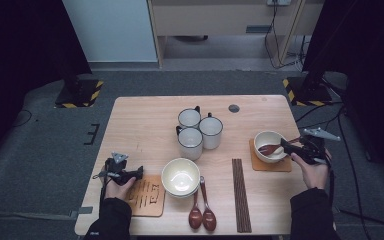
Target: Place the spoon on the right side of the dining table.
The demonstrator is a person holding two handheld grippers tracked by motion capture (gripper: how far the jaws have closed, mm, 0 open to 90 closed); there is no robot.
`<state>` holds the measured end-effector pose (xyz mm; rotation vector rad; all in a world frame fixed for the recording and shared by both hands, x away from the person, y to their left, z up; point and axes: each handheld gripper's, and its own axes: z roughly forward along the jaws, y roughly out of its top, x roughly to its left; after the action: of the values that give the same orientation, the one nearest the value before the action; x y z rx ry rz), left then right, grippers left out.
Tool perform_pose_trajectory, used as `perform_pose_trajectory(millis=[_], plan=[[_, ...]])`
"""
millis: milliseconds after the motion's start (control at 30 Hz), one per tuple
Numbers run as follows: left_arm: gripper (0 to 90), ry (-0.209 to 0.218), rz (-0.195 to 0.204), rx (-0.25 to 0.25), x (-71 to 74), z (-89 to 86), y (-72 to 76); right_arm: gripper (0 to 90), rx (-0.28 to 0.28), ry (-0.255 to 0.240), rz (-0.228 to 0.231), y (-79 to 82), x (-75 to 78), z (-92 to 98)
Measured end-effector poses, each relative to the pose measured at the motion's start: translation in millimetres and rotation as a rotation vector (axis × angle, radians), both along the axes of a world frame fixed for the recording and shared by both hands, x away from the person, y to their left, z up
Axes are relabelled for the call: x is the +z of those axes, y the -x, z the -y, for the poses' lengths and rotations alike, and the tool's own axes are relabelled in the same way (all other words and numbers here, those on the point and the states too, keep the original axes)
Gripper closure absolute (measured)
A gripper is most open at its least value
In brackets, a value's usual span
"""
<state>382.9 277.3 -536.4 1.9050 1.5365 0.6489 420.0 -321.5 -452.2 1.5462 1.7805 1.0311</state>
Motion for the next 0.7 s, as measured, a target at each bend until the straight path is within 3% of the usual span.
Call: perform_pose_trajectory(millis=[100, 400, 467, 700], plan=[[6.7, 0.000, 0.000, 0.000, 0.0, 0.0, 0.0, 24.0, 0.006, 0.011, -0.004, -2.8, -0.8, 0.7], [6.6, 0.000, 0.000, 0.000, 0.0, 0.1, 0.0, 24.4, -0.011, -0.026, -0.005, -11.3, -4.0, 10.0], [6.6, 0.000, 0.000, 0.000, 0.0, 0.1, 0.0, 24.2, -0.005, -0.007, -0.012, -12.7, -3.2, 11.1], [6.6, 0.000, 0.000, 0.000, 0.0, 0.1, 0.0, 23.6, 0.004, -0.010, -0.002, -13.3, 0.6, 8.7]])
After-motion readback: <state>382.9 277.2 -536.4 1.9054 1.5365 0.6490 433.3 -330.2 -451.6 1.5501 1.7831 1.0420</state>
